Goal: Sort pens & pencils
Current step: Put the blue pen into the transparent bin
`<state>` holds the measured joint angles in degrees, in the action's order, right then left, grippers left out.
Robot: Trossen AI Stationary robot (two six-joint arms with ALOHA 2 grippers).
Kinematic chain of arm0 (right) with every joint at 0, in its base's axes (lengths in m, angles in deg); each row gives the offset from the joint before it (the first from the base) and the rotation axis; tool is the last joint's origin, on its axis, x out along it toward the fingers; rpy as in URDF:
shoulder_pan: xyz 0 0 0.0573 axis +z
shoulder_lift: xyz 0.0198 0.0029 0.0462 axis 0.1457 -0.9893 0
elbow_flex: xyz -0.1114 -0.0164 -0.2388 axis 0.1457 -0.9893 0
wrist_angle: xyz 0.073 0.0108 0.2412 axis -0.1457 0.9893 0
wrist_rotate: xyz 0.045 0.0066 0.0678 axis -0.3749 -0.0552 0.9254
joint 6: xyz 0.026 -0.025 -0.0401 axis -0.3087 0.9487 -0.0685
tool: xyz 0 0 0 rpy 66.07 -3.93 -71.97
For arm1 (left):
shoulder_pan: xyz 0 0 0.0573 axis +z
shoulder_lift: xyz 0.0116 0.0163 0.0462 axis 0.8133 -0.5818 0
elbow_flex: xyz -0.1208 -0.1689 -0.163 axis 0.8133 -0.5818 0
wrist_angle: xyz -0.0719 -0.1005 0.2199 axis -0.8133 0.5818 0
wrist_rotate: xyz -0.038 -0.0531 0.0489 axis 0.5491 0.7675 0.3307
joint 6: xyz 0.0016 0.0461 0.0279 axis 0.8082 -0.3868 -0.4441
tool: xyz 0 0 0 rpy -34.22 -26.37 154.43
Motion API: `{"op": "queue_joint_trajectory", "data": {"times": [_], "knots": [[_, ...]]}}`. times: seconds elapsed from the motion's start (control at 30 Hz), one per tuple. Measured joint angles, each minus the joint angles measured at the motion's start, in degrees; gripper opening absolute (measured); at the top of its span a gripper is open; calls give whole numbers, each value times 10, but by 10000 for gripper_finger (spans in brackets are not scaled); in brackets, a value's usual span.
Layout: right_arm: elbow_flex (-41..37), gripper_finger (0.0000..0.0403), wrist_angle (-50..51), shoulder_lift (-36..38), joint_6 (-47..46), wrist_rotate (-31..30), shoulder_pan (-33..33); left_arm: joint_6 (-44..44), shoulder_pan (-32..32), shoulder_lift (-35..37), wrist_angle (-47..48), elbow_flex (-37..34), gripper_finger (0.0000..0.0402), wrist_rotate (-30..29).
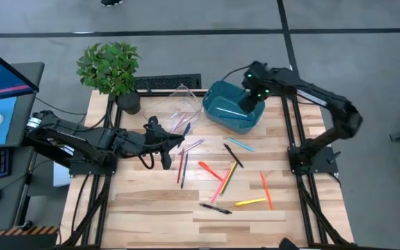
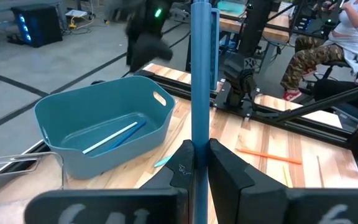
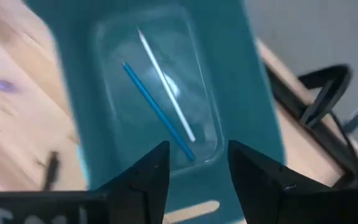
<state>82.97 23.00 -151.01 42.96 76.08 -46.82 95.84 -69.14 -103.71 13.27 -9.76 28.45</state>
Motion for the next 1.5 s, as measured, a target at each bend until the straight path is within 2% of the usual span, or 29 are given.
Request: {"op": "queue_joint_trajectory", "data": {"times": [0.1,0.2,0.37,0.57,0.77,0.93,1.17,1.5], "knots": [[0,182,-7,-29,6,6,-6,-1,0,0,0,0,17,0],[0,182,-21,-20,-2,38,-1,-1,0,0,0,0,17,0],[0,182,-94,63,-33,112,27,-2,0,0,0,0,17,1],[1,182,-181,173,-64,115,83,-3,2,0,0,0,18,-2],[1,182,-218,225,-67,110,141,-3,26,0,-19,0,18,-4],[1,182,-214,239,-85,110,163,7,80,-1,-31,0,18,6],[1,182,-208,241,-100,110,175,-14,187,-16,-1,0,18,53],[1,182,-191,241,-125,96,175,-62,353,-122,125,0,18,93]]}}
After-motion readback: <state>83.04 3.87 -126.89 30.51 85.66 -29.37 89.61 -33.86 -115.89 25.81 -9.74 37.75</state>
